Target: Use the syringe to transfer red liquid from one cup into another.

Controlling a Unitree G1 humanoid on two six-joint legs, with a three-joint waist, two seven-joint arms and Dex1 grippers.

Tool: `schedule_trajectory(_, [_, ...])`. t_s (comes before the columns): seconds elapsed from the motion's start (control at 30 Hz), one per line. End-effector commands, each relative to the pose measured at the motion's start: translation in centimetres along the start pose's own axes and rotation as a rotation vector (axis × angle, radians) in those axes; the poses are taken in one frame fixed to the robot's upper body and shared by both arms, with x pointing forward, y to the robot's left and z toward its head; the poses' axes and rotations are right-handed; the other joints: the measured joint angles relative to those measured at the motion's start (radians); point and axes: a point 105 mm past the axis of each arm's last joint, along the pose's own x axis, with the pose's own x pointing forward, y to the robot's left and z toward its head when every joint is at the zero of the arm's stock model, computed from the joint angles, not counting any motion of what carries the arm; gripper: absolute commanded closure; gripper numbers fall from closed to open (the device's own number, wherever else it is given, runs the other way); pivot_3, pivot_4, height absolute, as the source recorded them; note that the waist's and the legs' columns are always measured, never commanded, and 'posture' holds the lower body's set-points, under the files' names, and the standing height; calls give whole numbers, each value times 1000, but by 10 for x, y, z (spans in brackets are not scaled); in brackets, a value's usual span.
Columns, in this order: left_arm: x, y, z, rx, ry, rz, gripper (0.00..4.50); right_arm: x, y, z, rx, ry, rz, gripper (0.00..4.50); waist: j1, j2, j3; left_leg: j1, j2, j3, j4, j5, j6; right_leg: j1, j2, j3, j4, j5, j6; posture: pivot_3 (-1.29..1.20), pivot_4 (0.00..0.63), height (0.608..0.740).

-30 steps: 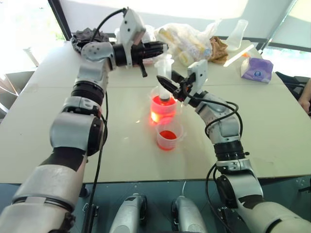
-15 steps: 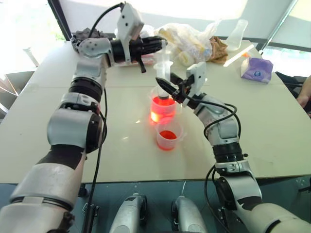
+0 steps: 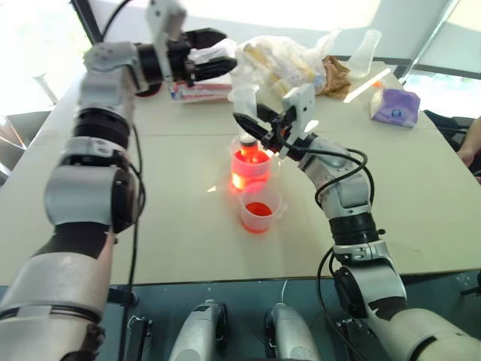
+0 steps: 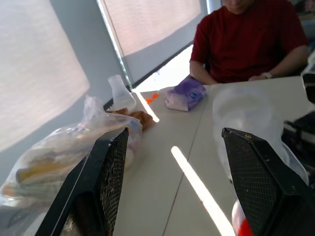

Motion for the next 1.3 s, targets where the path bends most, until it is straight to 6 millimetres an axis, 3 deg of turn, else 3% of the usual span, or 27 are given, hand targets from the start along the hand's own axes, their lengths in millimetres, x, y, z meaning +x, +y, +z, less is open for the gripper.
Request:
schedule_trajectory(0.03, [-20, -1, -9, -44, 36, 11, 1317, 2, 1, 38, -51, -102, 10, 3006, 3, 0, 0, 1, 0, 0, 0, 0, 0, 0, 0, 0, 1, 0, 0, 0, 150, 740])
schedule_trajectory(0.13, [-42, 6, -8, -128, -22, 111, 1317, 0, -1, 47, -31, -121, -1, 3006, 7, -2, 1, 0, 0, -1, 2, 0, 0, 0, 0, 1, 4, 0, 0, 0, 150, 740])
schedule_trajectory(0.2, [-55, 2, -6, -185, -61, 142, 1317, 0, -3, 55, 23, -143, -13, 3006, 6, -2, 1, -1, 0, -1, 3, 0, 0, -1, -1, 1, 5, 0, 0, 0, 150, 740])
schedule_trajectory(0.27, [-63, -10, -9, -218, -67, 159, 1317, 0, -13, 76, 116, -186, -41, 3006, 5, -2, 1, -1, 0, -1, 3, 0, 0, -1, -2, 2, 5, 0, 0, 0, 150, 740])
schedule_trajectory(0.37, [-69, -29, -11, -245, -76, 185, 1317, -5, -35, 102, 208, -203, -92, 3006, 10, -2, 1, -1, 0, -1, 2, 0, -1, -1, -3, 3, 5, 0, 0, 0, 150, 740])
schedule_trajectory(0.47, [-73, -40, -16, -230, -81, 287, 1317, -23, -75, 115, 276, -63, -205, 3006, 17, -2, 1, -1, 0, -3, 3, 0, -1, 0, -4, 3, 4, 0, 0, 0, 150, 740])
schedule_trajectory(0.6, [-76, -77, -27, -271, -48, 260, 1317, -56, -107, 98, 406, 295, -304, 3006, 11, -3, 1, -1, 0, -4, -1, 0, -1, 4, -4, 4, -9, 0, -1, 0, 150, 740])
schedule_trajectory(0.7, [-76, -98, -37, -305, -10, 237, 1317, -81, -119, 70, 506, 521, -391, 3006, 2, -2, 1, -1, 0, -3, -4, -1, -1, 3, -5, 5, -11, 0, -1, 0, 150, 740])
schedule_trajectory(0.9, [-75, -124, -52, -333, 27, 243, 1317, -112, -117, 8, 620, 802, -418, 3006, -13, -1, 1, -1, 0, -1, -6, 0, -1, 2, -4, 6, -11, 0, -1, 0, 150, 740])
schedule_trajectory(1.0, [-77, -128, -54, -347, 23, 267, 1317, -111, -114, 1, 643, 817, -401, 3006, -12, -1, 1, -1, 0, -1, -5, 0, -1, 2, -4, 6, -11, 0, -1, 0, 150, 740])
schedule_trajectory(1.07, [-81, -129, -55, -349, 28, 284, 1317, -99, -110, 15, 672, 755, -352, 3006, -10, -1, 1, -1, 0, -1, -4, 0, -1, 2, -4, 6, -10, 0, -1, 0, 150, 740])
schedule_trajectory(1.17, [-86, -121, -54, -320, 23, 343, 1317, -70, -108, 59, 632, 536, -246, 3006, -6, 0, 2, -1, 0, -1, -4, 0, -1, 2, -4, 6, -10, 0, -1, 0, 150, 740])
schedule_trajectory(1.23, [-85, -108, -44, -292, -17, 358, 1317, -59, -97, 84, 607, 441, -159, 3006, 4, 0, 2, -2, 0, -1, -4, -1, -1, 1, -4, 6, -10, 0, -1, 0, 150, 740])
schedule_trajectory(1.3, [-83, -94, -32, -254, -49, 346, 1317, -54, -85, 93, 607, 404, -102, 3006, 14, -1, 1, -2, 0, -1, -4, -1, -2, 1, -3, 6, -10, 0, -1, 0, 150, 740])
